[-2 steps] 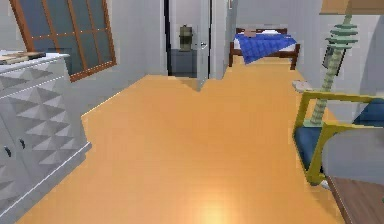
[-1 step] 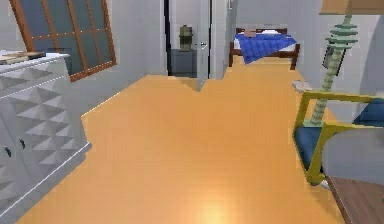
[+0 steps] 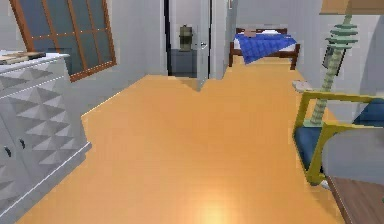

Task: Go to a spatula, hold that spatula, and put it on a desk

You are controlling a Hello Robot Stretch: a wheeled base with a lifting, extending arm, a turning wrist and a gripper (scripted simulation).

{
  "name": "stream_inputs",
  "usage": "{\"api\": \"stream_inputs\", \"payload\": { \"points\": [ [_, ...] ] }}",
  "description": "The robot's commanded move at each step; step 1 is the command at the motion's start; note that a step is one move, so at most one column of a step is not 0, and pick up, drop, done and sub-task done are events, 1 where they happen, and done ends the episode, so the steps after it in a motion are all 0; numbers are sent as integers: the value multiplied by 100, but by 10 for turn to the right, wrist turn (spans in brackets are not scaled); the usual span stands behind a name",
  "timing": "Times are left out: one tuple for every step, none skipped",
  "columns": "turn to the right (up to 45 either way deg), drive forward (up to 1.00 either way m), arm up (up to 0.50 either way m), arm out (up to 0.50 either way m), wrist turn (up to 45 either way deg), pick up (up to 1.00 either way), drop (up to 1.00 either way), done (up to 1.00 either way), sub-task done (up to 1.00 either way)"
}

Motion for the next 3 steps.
{"api": "stream_inputs", "payload": {
  "points": [
    [0,0,0,0,450,0,0,0,0],
    [0,0,0,0,180,0,0,0,0],
    [0,0,-24,0,0,0,0,0,0]
  ]
}}
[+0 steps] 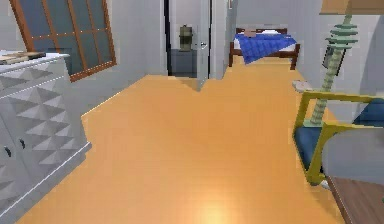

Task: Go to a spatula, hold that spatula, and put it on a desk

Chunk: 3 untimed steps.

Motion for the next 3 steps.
{"api": "stream_inputs", "payload": {
  "points": [
    [0,0,0,0,0,0,100,0,0],
    [0,0,0,-10,0,0,0,0,0],
    [0,0,0,0,0,0,0,100,0]
  ]
}}
